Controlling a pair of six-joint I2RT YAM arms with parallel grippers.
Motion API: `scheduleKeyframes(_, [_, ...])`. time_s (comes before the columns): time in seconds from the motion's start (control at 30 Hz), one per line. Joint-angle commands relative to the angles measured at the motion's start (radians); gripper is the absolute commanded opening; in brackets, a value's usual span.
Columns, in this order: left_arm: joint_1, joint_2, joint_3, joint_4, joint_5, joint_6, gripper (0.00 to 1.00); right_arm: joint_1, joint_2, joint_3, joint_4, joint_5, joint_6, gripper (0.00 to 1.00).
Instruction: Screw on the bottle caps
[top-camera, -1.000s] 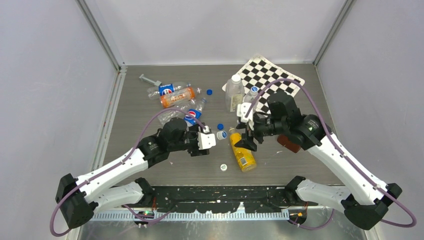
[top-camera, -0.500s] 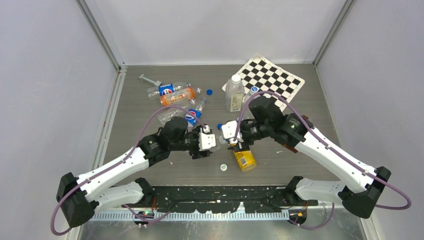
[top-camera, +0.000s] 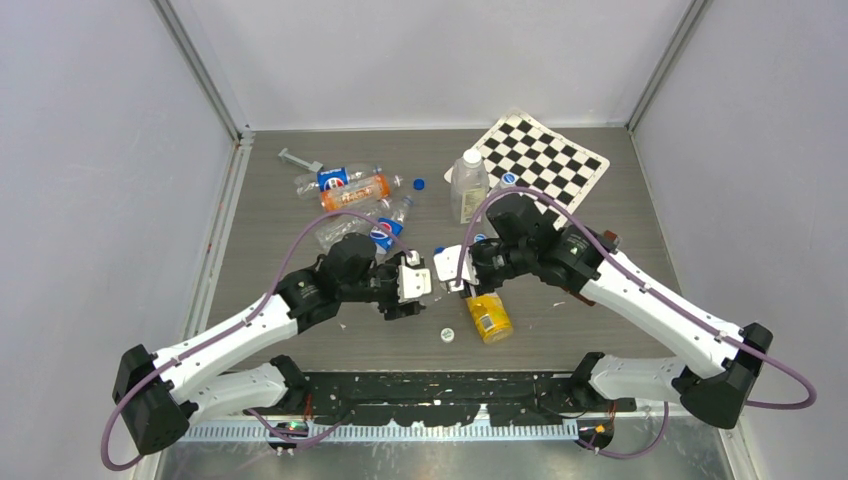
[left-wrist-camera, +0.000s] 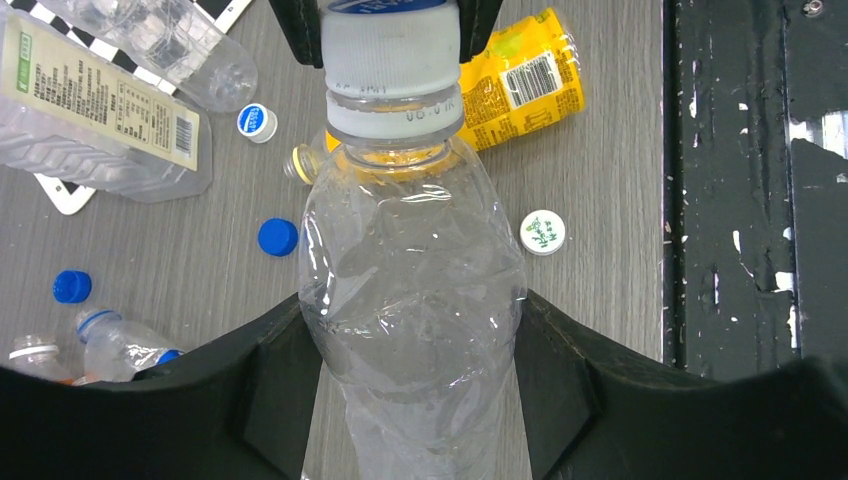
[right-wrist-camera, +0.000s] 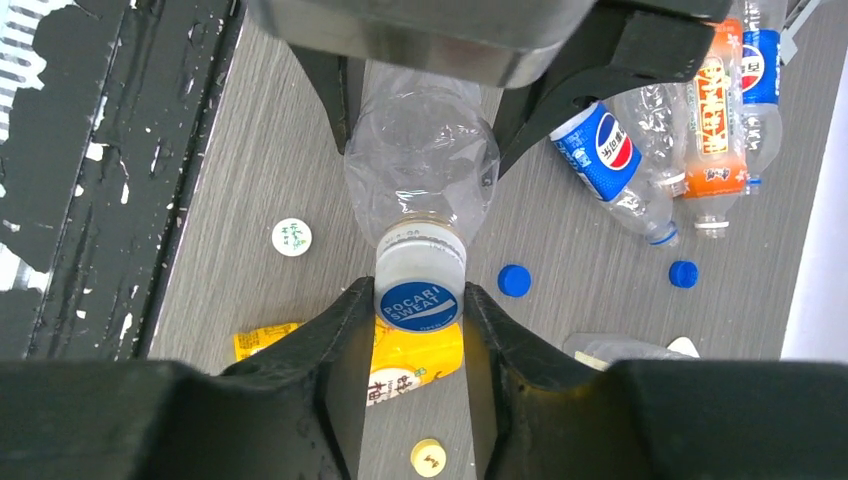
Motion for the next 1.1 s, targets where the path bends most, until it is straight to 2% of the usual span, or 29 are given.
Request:
scheduleKeyframes(0.0, [-0.004,-0.007,0.041,0.031,0.008,-0.002,0.00,0.008,0.017,0.059,0.005,-0.009,0.075,0.29])
scheduleKeyframes(0.03, [-0.004,-0.010,0.039,0.036,0.001,-0.001,0.00,0.008,0.029,0.069,0.010,-0.012,0.109,0.26])
scheduleKeyframes(0.07, [-0.004,-0.014,0.034,0.043,-0.008,0.002,0.00,0.009,0.036,0.073,0.019,-0.002,0.218,0.19])
scheduleKeyframes(0.1, [-0.004,-0.019,0.031,0.054,-0.017,0.003,0.00,0.009,0.051,0.082,0.048,0.011,0.385,0.16])
scheduleKeyframes(0.13, [-0.004,-0.022,0.026,0.061,-0.027,0.007,0.00,0.009,0.059,0.084,0.067,0.056,0.474,0.11])
scheduleKeyframes(0.17, [-0.004,-0.026,0.023,0.069,-0.039,0.010,0.00,0.009,0.072,0.089,0.096,0.084,0.672,0.08])
scheduleKeyframes(0.2, [-0.004,-0.030,0.018,0.077,-0.052,0.013,0.00,0.009,0.078,0.094,0.104,0.147,0.762,0.04])
scheduleKeyframes(0.23, [-0.004,-0.034,0.015,0.083,-0.070,0.016,0.00,0.008,0.090,0.097,0.102,0.177,0.952,0.02])
scheduleKeyframes(0.4, [-0.004,-0.039,0.005,0.105,-0.107,0.027,0.00,-0.004,0.151,0.160,-0.018,0.358,1.439,0.01])
scheduleKeyframes(0.5, [-0.004,-0.044,0.003,0.116,-0.113,0.027,0.00,-0.046,0.174,0.175,-0.037,0.311,1.700,0.01])
scheduleKeyframes(0.63, [-0.005,-0.061,-0.001,0.120,-0.123,0.029,0.00,-0.082,0.157,0.127,0.047,0.246,1.865,0.03])
scheduleKeyframes(0.67, [-0.005,-0.064,-0.003,0.119,-0.123,0.028,0.00,-0.083,0.146,0.120,0.065,0.253,1.863,0.06])
scheduleKeyframes(0.7, [-0.005,-0.065,-0.002,0.118,-0.123,0.029,0.00,-0.083,0.138,0.118,0.072,0.263,1.828,0.15])
scheduleKeyframes(0.73, [-0.004,-0.063,0.000,0.114,-0.119,0.029,0.00,-0.083,0.121,0.115,0.091,0.262,1.749,0.20])
scheduleKeyframes(0.77, [-0.004,-0.061,0.002,0.109,-0.111,0.028,0.00,-0.082,0.111,0.113,0.101,0.248,1.694,0.33])
scheduleKeyframes(0.8, [-0.004,-0.056,0.006,0.104,-0.100,0.025,0.00,-0.082,0.088,0.111,0.111,0.242,1.575,0.39])
scheduleKeyframes(0.83, [-0.004,-0.052,0.009,0.101,-0.087,0.017,0.00,-0.082,0.075,0.111,0.111,0.231,1.511,0.51])
scheduleKeyframes(0.87, [-0.005,-0.047,0.012,0.097,-0.074,0.011,0.00,-0.082,0.047,0.112,0.109,0.223,1.370,0.55])
scheduleKeyframes(0.9, [-0.004,-0.044,0.018,0.092,-0.052,0.003,0.00,-0.082,0.016,0.111,0.105,0.210,1.299,0.61])
scheduleKeyframes(0.93, [-0.004,-0.040,0.022,0.089,-0.034,-0.006,0.00,-0.082,0.000,0.109,0.101,0.206,1.154,0.65])
scheduleKeyframes(0.97, [-0.004,-0.040,0.026,0.086,-0.019,-0.017,0.00,-0.082,-0.031,0.101,0.098,0.199,1.087,0.66])
scheduleKeyframes(1.07, [-0.004,-0.040,0.028,0.089,-0.005,-0.035,0.00,-0.083,-0.096,0.065,0.118,0.153,0.738,0.68])
